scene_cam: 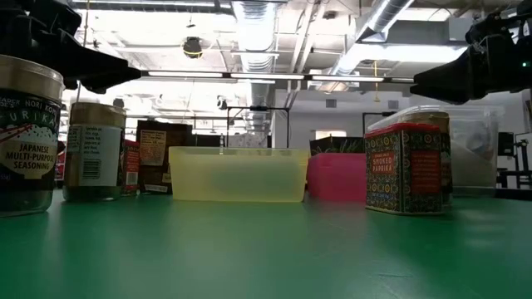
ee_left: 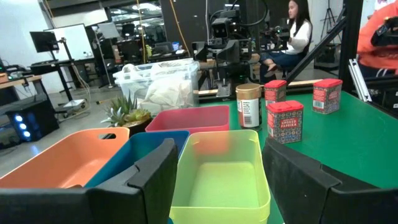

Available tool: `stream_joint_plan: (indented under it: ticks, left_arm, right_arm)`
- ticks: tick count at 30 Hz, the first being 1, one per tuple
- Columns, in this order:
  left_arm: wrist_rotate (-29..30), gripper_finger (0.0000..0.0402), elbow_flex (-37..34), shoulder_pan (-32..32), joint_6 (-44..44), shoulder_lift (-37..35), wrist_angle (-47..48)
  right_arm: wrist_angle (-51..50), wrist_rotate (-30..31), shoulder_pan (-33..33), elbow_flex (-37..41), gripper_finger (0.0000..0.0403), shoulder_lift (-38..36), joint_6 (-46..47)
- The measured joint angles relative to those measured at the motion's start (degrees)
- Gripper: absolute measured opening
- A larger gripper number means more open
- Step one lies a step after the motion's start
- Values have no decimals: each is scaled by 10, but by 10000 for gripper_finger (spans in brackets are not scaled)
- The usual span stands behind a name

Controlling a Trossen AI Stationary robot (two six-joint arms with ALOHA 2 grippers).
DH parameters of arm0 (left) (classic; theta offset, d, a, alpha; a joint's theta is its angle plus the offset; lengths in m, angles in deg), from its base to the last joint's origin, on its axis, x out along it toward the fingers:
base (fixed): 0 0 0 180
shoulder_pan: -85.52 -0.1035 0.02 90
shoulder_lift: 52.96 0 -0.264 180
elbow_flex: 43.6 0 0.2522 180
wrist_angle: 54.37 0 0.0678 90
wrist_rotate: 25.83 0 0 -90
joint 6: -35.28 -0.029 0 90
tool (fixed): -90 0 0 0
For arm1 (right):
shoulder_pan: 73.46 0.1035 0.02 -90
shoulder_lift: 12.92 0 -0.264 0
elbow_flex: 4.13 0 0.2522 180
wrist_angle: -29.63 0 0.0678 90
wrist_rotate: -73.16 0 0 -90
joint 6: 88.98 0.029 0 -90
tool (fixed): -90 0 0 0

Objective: Sort spices by type

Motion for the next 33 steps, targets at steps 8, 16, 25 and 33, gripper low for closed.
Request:
stream_joint_plan:
  ticks: [8, 16, 25, 33]
  left_arm:
    - [0, 224, 0, 0, 17, 0, -7]
    - [3, 224, -3, 0, 135, 0, -62]
    - [3, 224, -2, 0, 198, 0, -60]
    - [3, 224, -1, 0, 314, 0, -66]
  right_arm:
    - [0, 0, 0, 0, 327, 0, 0]
    - [1, 0, 0, 0, 327, 0, 1]
    - [10, 0, 0, 1, 327, 0, 3]
    - [5, 0, 0, 1, 327, 0, 0]
